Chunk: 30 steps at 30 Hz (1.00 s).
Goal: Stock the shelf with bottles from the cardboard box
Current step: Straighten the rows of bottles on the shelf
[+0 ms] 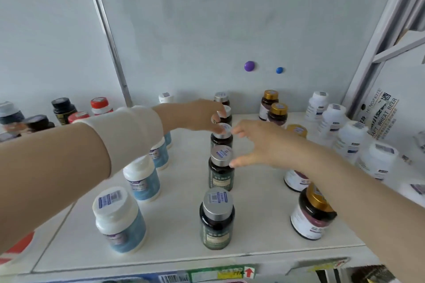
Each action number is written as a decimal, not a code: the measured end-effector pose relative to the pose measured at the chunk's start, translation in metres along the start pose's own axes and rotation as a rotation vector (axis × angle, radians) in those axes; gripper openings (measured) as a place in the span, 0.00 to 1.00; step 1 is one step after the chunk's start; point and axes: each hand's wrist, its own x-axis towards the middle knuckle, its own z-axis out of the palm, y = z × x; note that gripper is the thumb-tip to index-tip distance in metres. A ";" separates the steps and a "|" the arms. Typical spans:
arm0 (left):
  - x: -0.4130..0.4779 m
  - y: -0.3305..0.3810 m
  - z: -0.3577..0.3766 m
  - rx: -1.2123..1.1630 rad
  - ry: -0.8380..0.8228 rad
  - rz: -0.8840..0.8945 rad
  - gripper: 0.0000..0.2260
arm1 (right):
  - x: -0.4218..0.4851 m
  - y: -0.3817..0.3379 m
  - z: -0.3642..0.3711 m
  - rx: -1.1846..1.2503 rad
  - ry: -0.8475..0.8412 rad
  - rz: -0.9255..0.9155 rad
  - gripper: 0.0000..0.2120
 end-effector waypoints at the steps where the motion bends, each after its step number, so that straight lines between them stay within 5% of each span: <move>1: 0.003 -0.003 0.004 -0.022 -0.010 0.018 0.23 | -0.001 -0.003 0.009 0.060 0.006 0.016 0.34; 12: 0.016 -0.016 0.023 -0.066 0.002 0.165 0.22 | 0.002 0.000 0.065 0.371 0.230 0.156 0.25; 30: 0.004 -0.007 0.029 -0.110 -0.002 0.146 0.23 | -0.010 0.009 0.070 0.414 0.219 0.120 0.32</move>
